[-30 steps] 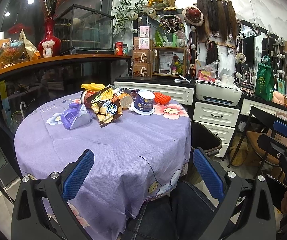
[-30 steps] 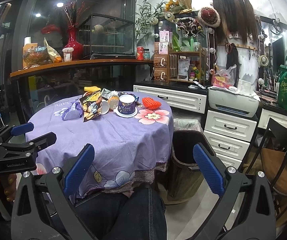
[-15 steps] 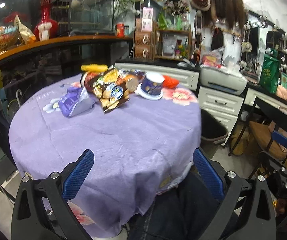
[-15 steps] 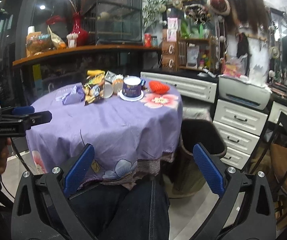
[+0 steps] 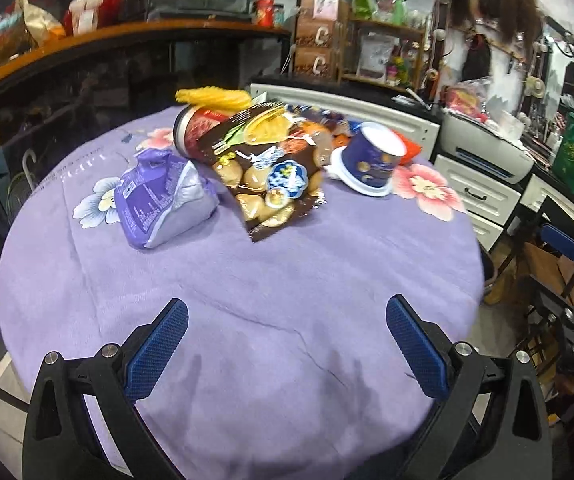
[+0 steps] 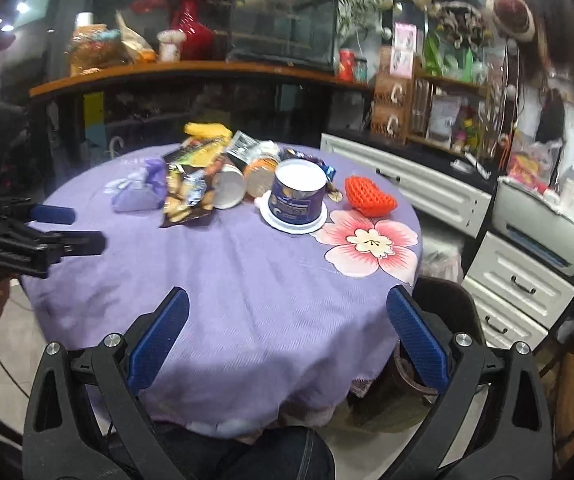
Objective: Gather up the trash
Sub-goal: 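Reach the right tool to the blue paper cup and close on it, then grasp the purple snack bag with the left tool and lift it, then carry the purple bag to the black bin and open the left tool while the right tool holds the cup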
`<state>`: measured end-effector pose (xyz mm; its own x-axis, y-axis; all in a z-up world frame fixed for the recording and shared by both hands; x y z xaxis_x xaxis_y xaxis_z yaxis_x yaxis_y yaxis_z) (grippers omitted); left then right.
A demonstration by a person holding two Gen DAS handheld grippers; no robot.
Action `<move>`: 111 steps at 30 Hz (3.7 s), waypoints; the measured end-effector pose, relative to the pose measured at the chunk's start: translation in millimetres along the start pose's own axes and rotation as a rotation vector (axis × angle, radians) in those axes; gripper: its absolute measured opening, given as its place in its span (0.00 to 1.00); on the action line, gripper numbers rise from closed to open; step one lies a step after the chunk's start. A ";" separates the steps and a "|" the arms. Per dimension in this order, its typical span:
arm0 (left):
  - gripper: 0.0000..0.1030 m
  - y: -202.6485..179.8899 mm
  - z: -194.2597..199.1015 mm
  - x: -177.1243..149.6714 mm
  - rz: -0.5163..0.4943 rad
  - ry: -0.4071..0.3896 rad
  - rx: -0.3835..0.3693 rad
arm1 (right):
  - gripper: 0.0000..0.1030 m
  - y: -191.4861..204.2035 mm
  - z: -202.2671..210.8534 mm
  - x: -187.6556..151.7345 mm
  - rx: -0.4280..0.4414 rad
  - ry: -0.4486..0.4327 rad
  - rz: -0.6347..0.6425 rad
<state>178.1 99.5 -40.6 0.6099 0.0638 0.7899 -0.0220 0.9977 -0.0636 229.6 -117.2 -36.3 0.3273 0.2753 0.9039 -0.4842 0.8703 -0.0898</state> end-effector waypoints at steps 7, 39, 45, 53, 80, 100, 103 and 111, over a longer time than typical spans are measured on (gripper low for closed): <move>0.95 32.5 -29.3 21.6 0.032 0.051 0.050 | 0.95 -15.3 -68.3 28.6 0.039 0.102 -0.053; 0.95 90.1 -79.4 70.6 0.156 0.101 0.186 | 0.69 -3.1 -203.0 91.9 -0.012 0.189 0.047; 0.79 93.3 -95.5 71.6 0.162 0.133 0.254 | 0.69 2.3 -183.2 96.9 -0.007 0.149 0.076; 0.45 97.7 -89.0 62.7 0.174 0.108 0.225 | 0.69 6.7 -158.1 96.6 0.019 0.108 0.073; 0.22 63.8 36.9 60.8 0.137 -0.195 0.093 | 0.69 7.4 -80.0 78.7 0.099 0.013 0.042; 0.22 -236.5 -84.8 90.3 -0.191 -0.031 -0.412 | 0.69 -193.6 4.6 -1.1 -0.305 0.096 -0.130; 0.22 -275.3 -104.3 81.3 -0.225 0.017 -0.441 | 0.69 -226.6 7.4 -23.6 -0.348 0.135 -0.189; 0.22 -341.9 -178.2 44.1 -0.305 0.177 -0.412 | 0.69 -274.6 16.6 -81.6 -0.444 0.210 -0.271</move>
<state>353.7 -242.7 -92.7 0.6650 -0.2677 0.6972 0.4677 0.8771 -0.1094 322.3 -385.4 -78.5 0.5692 0.0539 0.8205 0.0126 0.9972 -0.0743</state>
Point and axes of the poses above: each gripper's, at about its wrist camera, not at the fingertips, and z roughly against the way its jaws point, y to its left, x to its top, the point moved 4 cm from there along -z, roughly the way its jaws point, and after that the axes turned 4 degrees about -y, right-handed, at the moved point
